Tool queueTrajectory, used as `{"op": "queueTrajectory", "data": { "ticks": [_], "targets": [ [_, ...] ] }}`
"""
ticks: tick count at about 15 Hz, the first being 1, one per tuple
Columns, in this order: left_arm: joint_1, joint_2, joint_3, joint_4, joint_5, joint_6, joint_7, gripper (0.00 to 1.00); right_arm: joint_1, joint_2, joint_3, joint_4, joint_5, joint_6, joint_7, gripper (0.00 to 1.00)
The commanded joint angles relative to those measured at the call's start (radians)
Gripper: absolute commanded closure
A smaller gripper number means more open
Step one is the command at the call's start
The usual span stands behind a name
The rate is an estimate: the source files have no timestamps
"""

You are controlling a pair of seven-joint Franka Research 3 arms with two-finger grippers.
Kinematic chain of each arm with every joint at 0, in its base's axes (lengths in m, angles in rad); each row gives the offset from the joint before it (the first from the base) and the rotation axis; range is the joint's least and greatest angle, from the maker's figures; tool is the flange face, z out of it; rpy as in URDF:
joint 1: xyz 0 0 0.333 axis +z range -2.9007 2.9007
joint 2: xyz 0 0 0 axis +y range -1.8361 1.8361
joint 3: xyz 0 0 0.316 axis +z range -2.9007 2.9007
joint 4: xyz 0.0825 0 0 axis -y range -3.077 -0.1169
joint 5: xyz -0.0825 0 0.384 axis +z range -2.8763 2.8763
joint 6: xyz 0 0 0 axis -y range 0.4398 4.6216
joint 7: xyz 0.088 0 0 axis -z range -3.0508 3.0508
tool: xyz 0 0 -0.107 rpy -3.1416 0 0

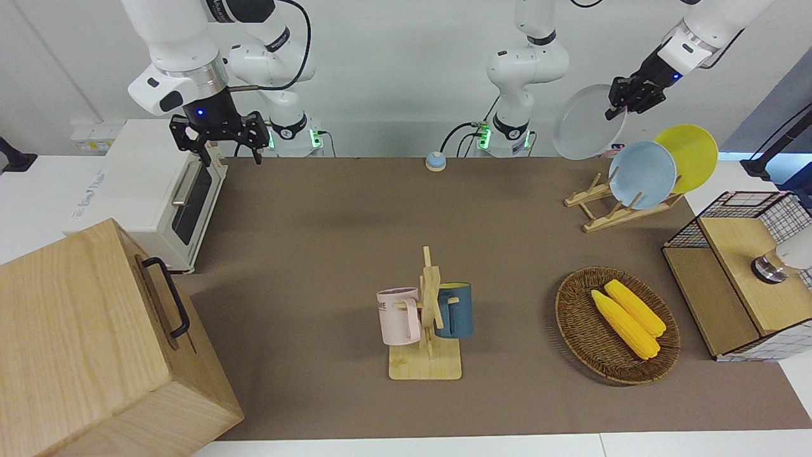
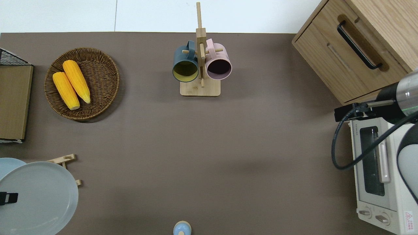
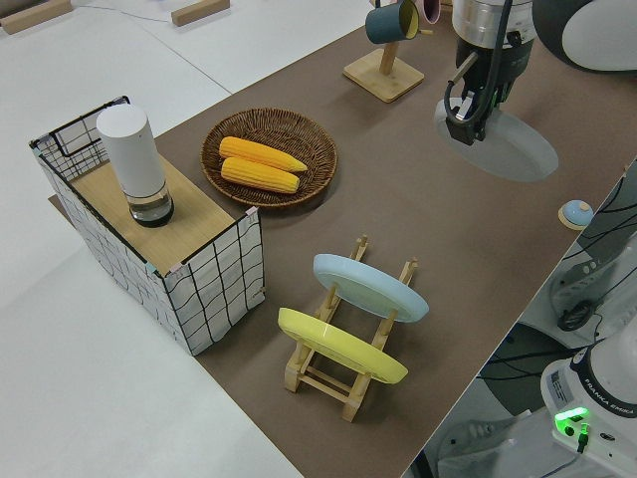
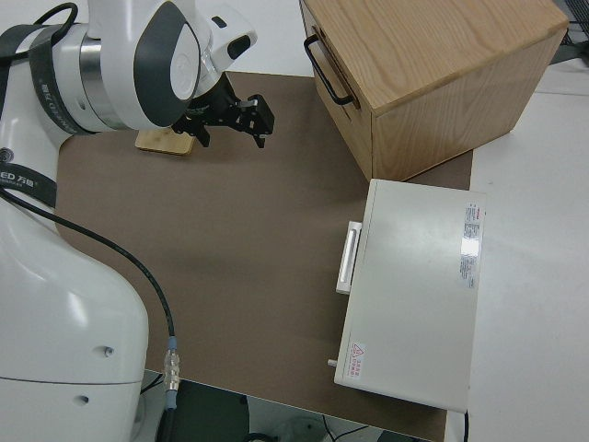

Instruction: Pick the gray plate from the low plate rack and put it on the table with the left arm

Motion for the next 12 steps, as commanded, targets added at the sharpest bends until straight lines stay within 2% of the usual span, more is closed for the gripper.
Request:
{"op": "queueTrajectory", "data": {
  "ticks": [1, 4, 8, 12],
  "targets": [
    [-0.002, 0.006, -0.012, -0.037, -0.079, -0.004, -0.067, 1.0, -0.022, 0.009, 0.02, 0.02, -0.003, -0.016, 0.013, 0.017],
    [-0.005, 0.007, -0.016, -0.078, -0.13, 0.021, -0.069, 1.0, -0.022, 0.009, 0.02, 0.02, -0.003, -0.016, 0.013, 0.017],
    [-0.008, -0.002, -0.06, -0.187, -0.141, 0.127, -0.07, 1.0, -0.022, 0.009, 0.02, 0.02, -0.003, -0.016, 0.013, 0.017],
    [-0.007, -0.019, -0.069, -0.299, -0.201, 0.234, -0.058, 1.0, -0.022, 0.009, 0.02, 0.021, -0.003, -0.016, 0.013, 0.017]
  ]
}}
